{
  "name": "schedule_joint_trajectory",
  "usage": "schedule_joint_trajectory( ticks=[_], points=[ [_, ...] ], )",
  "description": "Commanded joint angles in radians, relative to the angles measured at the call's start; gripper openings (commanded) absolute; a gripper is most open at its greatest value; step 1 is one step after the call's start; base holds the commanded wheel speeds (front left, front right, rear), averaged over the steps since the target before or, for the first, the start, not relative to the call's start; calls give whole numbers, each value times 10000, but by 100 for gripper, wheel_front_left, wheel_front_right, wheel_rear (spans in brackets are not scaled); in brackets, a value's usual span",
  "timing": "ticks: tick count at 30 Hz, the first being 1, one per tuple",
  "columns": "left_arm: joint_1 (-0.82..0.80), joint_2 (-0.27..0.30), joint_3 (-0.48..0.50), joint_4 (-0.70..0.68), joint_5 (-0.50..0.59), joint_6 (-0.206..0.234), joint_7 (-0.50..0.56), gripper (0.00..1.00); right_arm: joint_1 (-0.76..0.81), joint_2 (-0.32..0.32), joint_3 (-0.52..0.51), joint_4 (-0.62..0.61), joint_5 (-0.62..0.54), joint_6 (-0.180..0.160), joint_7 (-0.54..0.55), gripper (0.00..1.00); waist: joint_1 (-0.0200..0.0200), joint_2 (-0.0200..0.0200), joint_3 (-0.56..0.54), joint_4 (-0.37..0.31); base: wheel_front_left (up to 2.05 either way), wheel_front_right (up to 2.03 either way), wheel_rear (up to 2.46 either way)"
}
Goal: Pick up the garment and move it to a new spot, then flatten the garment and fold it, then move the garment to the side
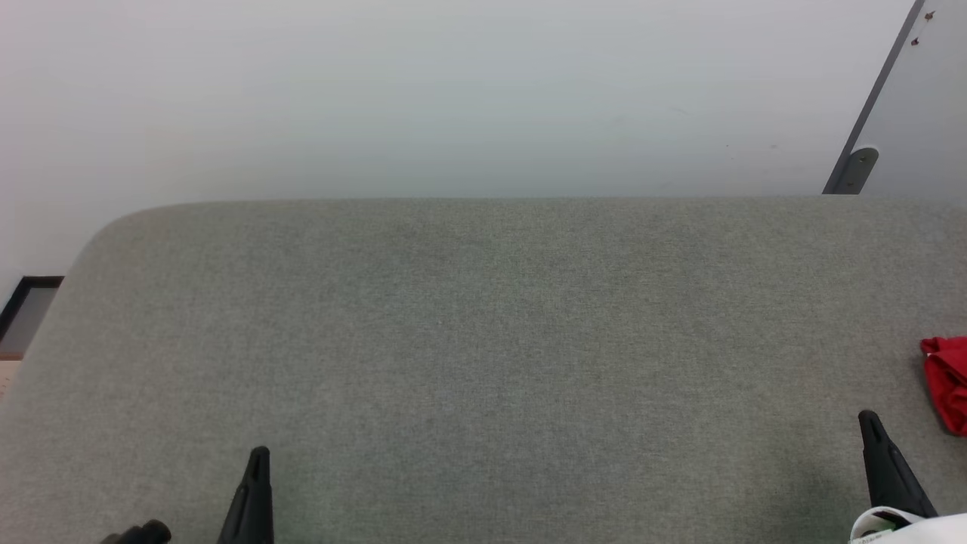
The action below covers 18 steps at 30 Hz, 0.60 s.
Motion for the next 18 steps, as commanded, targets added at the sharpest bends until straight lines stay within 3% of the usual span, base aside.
schedule_joint_trajectory(
  ticks=[1, 18],
  points=[
    [-261, 69, 10, -44, -376, -19, 68, 0, -302, -3, -99, -61, 330, -1, 42, 0, 0, 0, 2, 0, 0, 0, 0],
    [-843, 70, 30, 397, -2737, -27, 610, 0, -705, 292, -180, 366, 2397, -4, 480, 0, 0, 0, 36, 1, 0, 0, 0]
  ],
)
